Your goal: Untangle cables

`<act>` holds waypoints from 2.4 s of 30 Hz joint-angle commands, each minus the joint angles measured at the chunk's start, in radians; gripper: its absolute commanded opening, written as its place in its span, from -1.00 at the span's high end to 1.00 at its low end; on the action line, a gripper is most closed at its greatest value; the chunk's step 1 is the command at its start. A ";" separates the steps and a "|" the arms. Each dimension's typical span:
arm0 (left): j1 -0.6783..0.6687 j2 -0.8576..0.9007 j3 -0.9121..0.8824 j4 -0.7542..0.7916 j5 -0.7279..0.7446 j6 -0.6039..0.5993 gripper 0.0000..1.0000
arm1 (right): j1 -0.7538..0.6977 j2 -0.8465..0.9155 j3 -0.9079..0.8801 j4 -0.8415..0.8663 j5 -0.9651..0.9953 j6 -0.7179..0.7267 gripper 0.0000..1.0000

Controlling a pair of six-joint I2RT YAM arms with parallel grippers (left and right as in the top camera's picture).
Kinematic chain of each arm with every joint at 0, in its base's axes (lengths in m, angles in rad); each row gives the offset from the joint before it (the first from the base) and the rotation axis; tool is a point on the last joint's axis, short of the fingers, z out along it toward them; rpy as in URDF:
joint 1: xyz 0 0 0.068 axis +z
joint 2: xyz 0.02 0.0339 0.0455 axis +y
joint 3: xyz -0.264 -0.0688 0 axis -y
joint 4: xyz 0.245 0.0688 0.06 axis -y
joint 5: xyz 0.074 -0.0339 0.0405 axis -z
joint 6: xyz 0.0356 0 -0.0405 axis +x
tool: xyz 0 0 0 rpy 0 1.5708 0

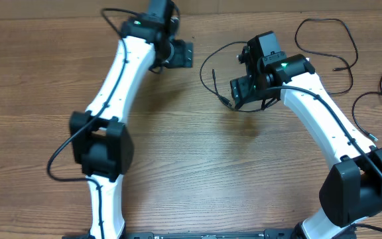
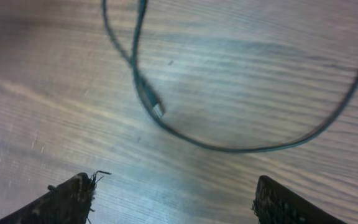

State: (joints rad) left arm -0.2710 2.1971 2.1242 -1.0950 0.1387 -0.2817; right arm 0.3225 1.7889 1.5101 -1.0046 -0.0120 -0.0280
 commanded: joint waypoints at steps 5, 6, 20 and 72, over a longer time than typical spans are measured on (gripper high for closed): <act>0.080 -0.112 -0.001 -0.048 -0.053 0.018 -0.82 | 0.017 -0.010 -0.006 -0.022 -0.086 -0.145 -0.67; 0.083 -0.112 -0.001 -0.060 -0.053 0.026 -0.81 | 0.017 -0.010 -0.011 -0.019 -0.096 -0.166 -0.70; 0.087 -0.111 -0.011 -0.098 -0.072 0.084 -0.79 | 0.017 0.082 -0.017 0.031 -0.128 -0.265 -1.00; 0.087 -0.111 -0.010 -0.123 -0.071 0.103 -0.96 | 0.032 0.373 -0.017 0.228 -0.109 -0.257 -0.64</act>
State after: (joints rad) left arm -0.1833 2.1002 2.1174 -1.2163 0.0765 -0.1989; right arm 0.3412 2.1220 1.4963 -0.7776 -0.1177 -0.2874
